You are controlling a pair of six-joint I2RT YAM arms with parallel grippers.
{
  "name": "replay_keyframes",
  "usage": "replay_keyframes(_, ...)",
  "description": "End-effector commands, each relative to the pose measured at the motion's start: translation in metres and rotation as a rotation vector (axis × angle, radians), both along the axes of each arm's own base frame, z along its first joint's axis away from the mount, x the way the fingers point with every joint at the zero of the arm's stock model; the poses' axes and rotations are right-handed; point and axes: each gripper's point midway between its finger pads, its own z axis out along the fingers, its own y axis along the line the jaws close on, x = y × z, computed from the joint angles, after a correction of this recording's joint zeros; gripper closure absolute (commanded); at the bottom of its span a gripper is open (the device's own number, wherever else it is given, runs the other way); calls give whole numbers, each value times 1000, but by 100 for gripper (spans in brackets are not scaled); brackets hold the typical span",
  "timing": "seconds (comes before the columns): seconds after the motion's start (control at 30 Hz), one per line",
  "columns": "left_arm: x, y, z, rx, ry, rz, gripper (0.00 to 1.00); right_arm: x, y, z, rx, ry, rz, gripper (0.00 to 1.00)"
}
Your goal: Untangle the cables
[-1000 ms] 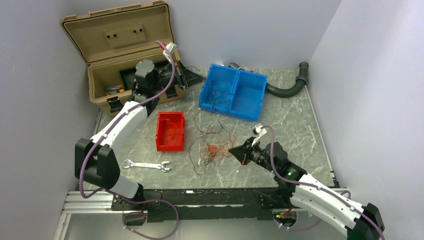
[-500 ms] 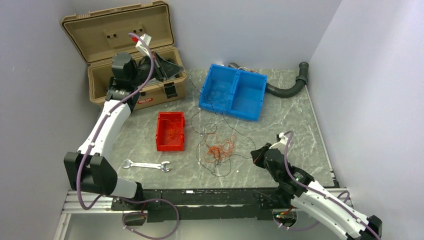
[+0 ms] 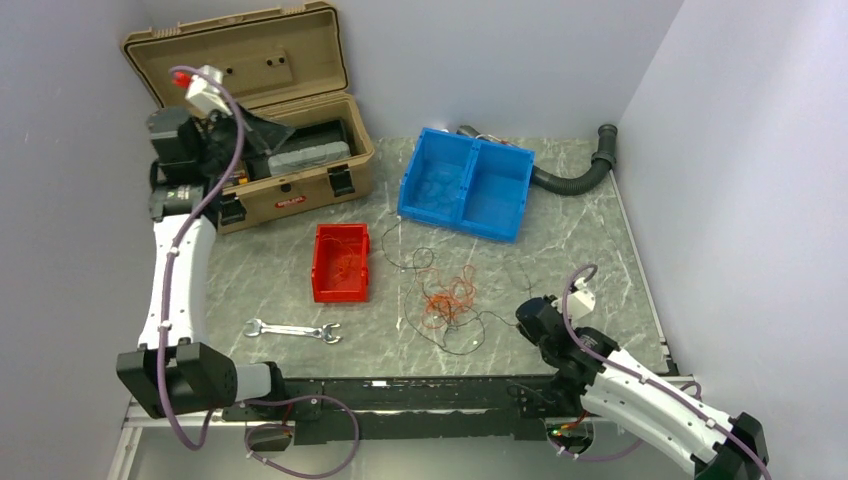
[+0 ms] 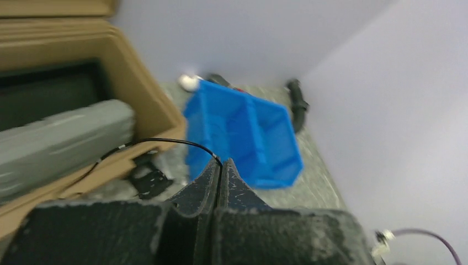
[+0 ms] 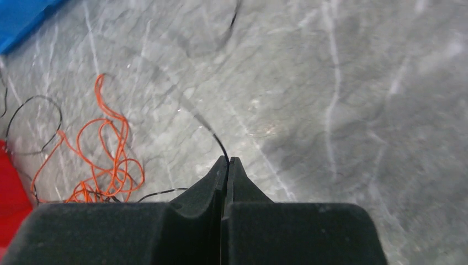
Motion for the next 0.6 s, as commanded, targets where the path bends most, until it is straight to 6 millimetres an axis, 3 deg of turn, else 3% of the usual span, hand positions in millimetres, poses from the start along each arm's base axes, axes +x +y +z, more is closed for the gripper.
replay_keyframes(0.0, -11, 46, 28, 43, -68, 143, 100, -2, -23, 8, 12, -24, -158, 100)
replay_keyframes(0.13, -18, 58, 29, 42, -78, 161, 100, 4, -15, 13, 7, -57, -96, 100)
replay_keyframes(0.37, -37, 23, 48, 28, -133, 5, 100, 27, 27, 51, -70, -162, 207, 100)
replay_keyframes(0.4, -41, 18, 52, 32, -143, -15, 100, 30, 32, 56, -87, -175, 242, 93)
replay_keyframes(0.5, -51, -3, 64, 32, -154, -101, 100, 38, 46, 75, -140, -205, 344, 48)
replay_keyframes(0.57, -57, -18, 71, 33, -162, -158, 100, 43, 53, 87, -165, -218, 381, 39)
